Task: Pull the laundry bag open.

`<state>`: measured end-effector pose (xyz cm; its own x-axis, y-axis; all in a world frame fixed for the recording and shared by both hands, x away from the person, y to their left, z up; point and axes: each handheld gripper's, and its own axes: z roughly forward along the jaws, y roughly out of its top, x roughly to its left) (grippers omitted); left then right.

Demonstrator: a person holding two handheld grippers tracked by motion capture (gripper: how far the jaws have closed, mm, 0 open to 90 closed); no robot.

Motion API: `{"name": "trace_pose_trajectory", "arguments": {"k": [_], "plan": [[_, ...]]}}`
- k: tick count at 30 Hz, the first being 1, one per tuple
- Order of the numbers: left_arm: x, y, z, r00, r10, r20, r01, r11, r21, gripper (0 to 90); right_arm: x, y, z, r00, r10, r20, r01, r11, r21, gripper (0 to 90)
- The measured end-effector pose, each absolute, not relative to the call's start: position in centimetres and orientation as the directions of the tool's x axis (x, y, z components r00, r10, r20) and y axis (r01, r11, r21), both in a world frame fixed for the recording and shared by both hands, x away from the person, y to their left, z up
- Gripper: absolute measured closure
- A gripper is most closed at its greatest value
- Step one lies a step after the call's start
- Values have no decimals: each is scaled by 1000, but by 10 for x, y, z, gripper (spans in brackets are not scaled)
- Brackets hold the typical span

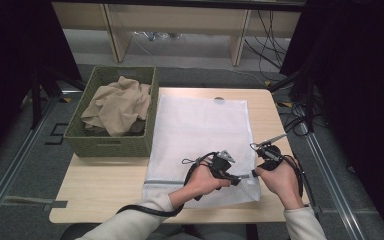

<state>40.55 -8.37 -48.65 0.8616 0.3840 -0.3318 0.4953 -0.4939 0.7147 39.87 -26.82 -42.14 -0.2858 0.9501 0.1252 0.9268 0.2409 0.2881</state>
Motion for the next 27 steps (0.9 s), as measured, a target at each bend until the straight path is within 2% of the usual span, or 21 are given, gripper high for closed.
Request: {"name": "trace_pose_trajectory", "arguments": {"k": [27], "plan": [[402, -57, -484, 860, 401, -317, 496, -503, 708, 866, 398, -273, -424, -273, 956, 111, 931, 233, 283, 866]]}}
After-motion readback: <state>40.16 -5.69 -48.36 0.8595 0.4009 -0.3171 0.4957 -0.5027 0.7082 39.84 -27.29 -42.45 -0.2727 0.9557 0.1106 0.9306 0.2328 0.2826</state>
